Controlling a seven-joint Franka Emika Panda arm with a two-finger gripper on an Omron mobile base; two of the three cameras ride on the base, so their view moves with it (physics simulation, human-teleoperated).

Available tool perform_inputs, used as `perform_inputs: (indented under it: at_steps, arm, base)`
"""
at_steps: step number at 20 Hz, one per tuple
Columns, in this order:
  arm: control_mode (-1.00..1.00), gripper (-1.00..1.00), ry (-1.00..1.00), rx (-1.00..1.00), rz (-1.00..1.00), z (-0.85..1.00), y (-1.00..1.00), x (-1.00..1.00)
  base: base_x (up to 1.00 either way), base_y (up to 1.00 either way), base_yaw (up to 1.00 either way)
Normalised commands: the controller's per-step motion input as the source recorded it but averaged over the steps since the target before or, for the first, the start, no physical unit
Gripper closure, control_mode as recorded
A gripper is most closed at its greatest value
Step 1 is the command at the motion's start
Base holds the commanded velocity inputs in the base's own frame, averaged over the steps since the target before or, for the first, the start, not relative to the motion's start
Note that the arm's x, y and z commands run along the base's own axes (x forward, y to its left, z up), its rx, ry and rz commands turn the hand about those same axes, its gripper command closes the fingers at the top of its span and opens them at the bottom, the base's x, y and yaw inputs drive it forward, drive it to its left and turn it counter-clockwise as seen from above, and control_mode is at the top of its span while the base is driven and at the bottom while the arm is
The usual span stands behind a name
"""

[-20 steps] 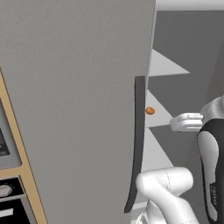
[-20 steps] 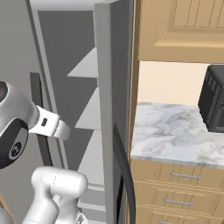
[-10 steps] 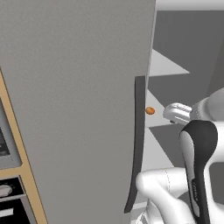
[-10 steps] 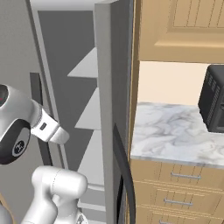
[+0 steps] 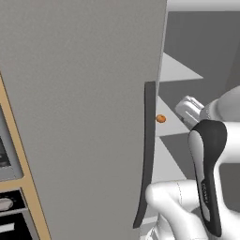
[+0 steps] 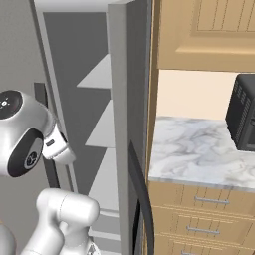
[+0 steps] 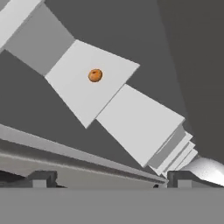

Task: Take the tangerine, pear, and garlic from the freezer and place them in the bowl on the counter.

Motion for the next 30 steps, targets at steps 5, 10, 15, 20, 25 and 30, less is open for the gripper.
perform_inputs:
  at_steps: [5,10,15,20,25,30]
  arm:
    - [-1.00,-1.00,0.04,0.23,-0.17,0.00,-0.08,0.26]
    - [-1.00,-1.00,0.08,0.07,0.00,-0.02,-0.13,0.37]
    - [-1.00,-1.00,0.16,0.00,-0.01,-0.13,0.00,0.46]
    - [-1.00,-1.00,0.06,0.00,0.00,-0.33,-0.15,0.40]
    - [-1.00,-1.00,0.05,0.00,0.00,-0.39,-0.24,0.51]
    - [-1.00,-1.00,0.04,0.00,0.00,-0.20,-0.28,0.56]
  base:
    - [0.00,0.00,0.00]
    - [0.00,0.00,0.00]
    - [0.00,0.00,0.00]
    - [0.00,0.00,0.00]
    - [0.00,0.00,0.00]
    - [0.00,0.00,0.00]
